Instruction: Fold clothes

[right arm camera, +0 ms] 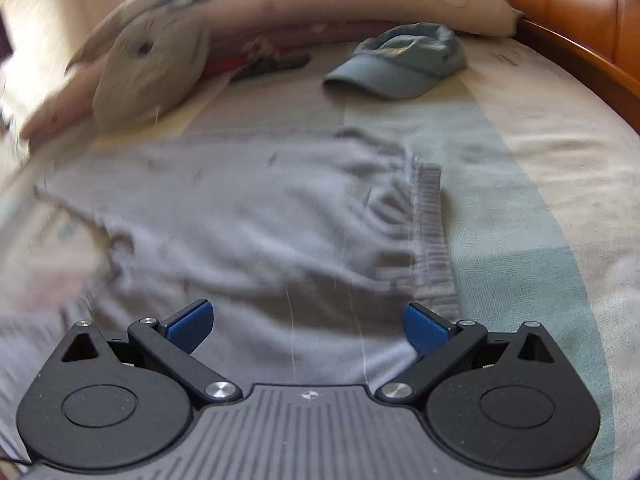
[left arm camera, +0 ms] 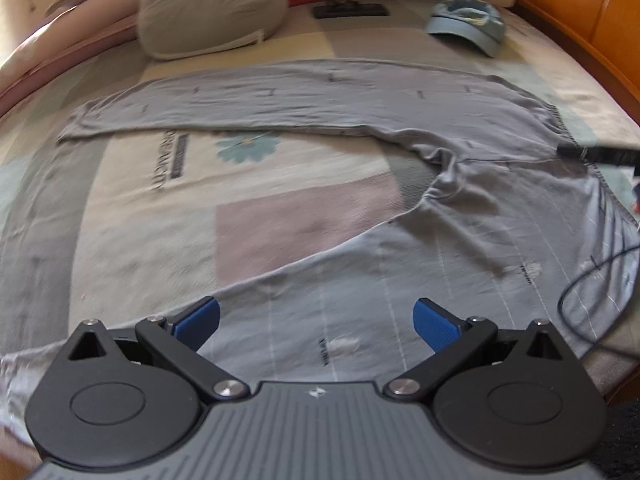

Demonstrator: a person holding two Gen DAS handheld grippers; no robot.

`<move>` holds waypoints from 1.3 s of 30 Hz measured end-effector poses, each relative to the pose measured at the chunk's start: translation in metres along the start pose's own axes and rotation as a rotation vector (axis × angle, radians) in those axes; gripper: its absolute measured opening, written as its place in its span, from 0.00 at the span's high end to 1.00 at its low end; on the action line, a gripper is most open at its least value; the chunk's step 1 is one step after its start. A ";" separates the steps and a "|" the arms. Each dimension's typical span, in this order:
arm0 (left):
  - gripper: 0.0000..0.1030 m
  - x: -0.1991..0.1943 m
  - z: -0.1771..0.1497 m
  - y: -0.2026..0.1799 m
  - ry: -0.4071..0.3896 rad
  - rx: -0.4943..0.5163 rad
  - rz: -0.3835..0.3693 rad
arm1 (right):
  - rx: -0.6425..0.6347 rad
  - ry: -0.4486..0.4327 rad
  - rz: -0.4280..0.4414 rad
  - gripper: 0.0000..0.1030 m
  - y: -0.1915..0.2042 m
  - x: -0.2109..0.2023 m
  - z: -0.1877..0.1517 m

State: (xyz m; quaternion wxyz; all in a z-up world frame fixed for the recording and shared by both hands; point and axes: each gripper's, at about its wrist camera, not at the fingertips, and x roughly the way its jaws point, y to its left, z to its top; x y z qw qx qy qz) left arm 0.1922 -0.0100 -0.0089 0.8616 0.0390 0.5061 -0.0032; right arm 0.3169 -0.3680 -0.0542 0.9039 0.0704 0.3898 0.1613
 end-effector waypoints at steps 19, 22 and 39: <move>0.01 0.006 -0.003 0.010 0.031 -0.055 0.042 | 0.034 -0.019 0.079 0.00 -0.006 0.020 0.039; 0.01 0.012 -0.003 0.010 0.036 -0.045 0.033 | -0.029 0.010 0.127 0.00 0.017 0.004 0.021; 0.01 0.049 0.013 0.000 0.035 0.160 -0.125 | -0.231 0.083 -0.154 0.00 0.047 -0.047 -0.105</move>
